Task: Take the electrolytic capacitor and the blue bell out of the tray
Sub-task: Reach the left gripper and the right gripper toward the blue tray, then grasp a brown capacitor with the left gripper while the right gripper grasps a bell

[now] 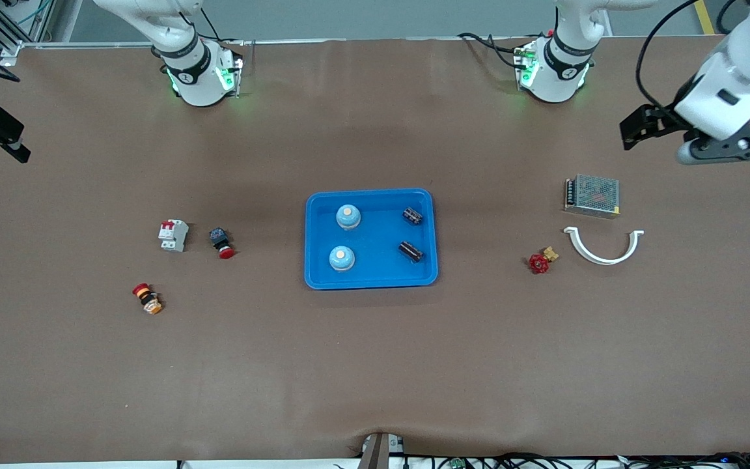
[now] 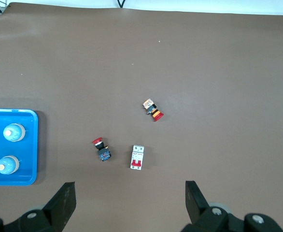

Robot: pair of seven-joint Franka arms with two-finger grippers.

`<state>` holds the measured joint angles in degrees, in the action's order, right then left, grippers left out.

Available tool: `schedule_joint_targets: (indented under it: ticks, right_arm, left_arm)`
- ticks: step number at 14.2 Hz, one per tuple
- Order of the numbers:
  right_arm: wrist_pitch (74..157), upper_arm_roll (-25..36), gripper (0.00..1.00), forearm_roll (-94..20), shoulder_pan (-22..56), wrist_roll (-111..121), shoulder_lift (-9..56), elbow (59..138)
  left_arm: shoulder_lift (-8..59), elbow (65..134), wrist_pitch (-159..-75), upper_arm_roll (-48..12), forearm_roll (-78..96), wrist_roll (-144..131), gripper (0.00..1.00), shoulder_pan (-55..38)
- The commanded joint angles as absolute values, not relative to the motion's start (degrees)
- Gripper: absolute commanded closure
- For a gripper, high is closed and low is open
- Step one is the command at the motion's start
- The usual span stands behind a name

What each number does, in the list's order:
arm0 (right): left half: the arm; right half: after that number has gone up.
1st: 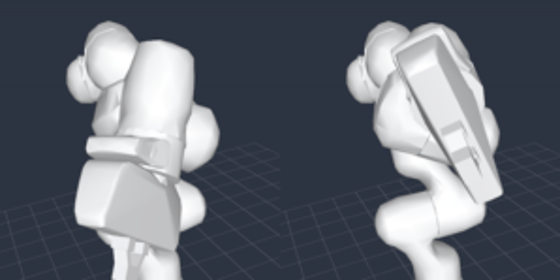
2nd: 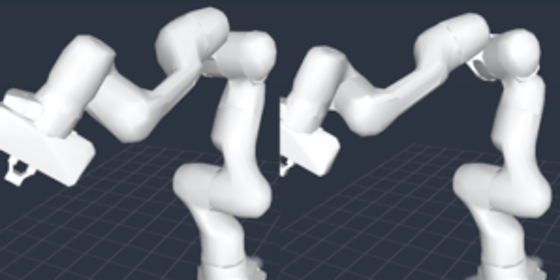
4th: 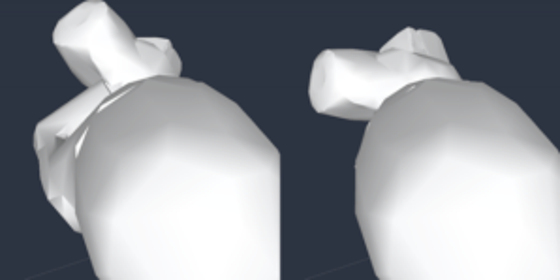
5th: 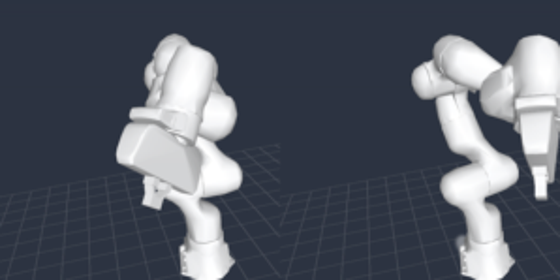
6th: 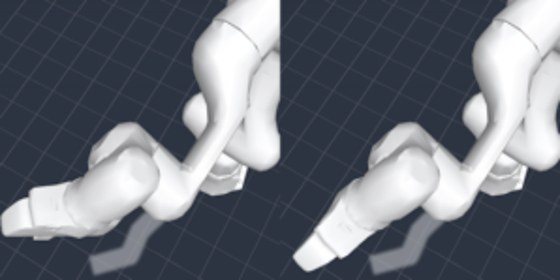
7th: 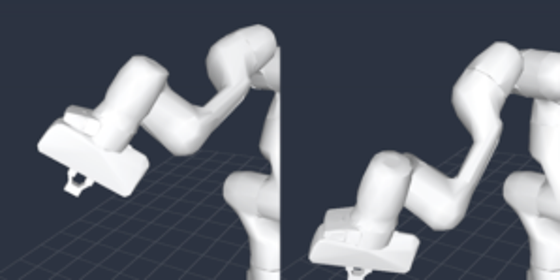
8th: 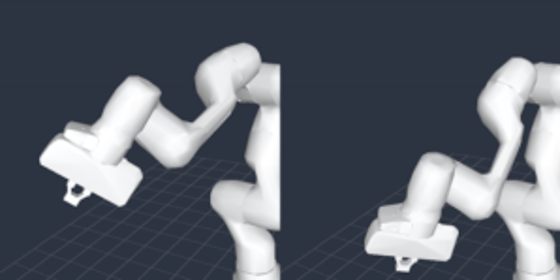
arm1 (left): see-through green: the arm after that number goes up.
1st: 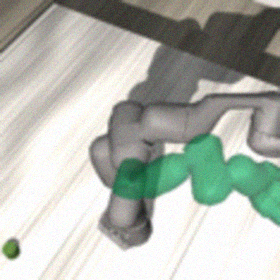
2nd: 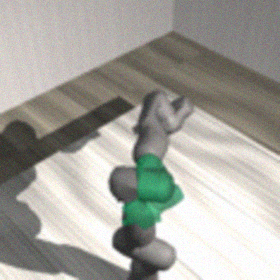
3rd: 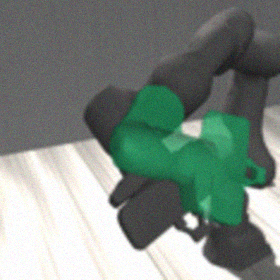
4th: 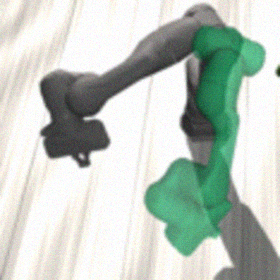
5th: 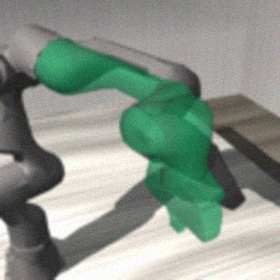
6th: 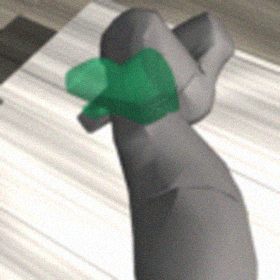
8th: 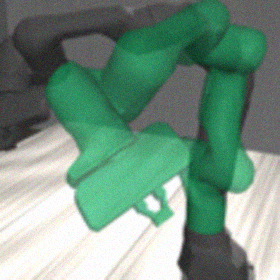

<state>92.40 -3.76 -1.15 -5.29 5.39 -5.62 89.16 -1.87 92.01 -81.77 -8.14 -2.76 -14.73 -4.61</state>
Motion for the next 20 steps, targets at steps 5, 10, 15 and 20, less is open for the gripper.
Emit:
schedule_joint_targets:
  ticks: [5, 10, 15, 20]
  right_arm:
    - [92.1, -4.1, 0.0, -0.8, 10.1, 5.0, -5.2, 86.2]
    - [92.4, -4.0, 0.0, -0.5, 18.2, 5.2, -0.2, 86.3]
    - [92.7, -4.0, 0.0, 0.1, 20.7, 5.5, 8.9, 86.4]
    - [97.3, -4.0, 0.0, 2.4, 20.1, 8.2, 11.8, 86.3]
  left_arm:
    - [4.7, 95.7, -88.1, -18.4, -2.2, -36.3, 0.0, -4.7]
    - [12.2, 95.8, -96.1, -22.1, -2.2, -52.6, 0.0, -9.0]
    - [17.1, 98.8, -107.4, -22.1, -2.2, -65.6, 0.0, -14.2]
    - [22.6, 99.9, -114.4, -22.1, -2.3, -73.4, 0.0, -17.7]
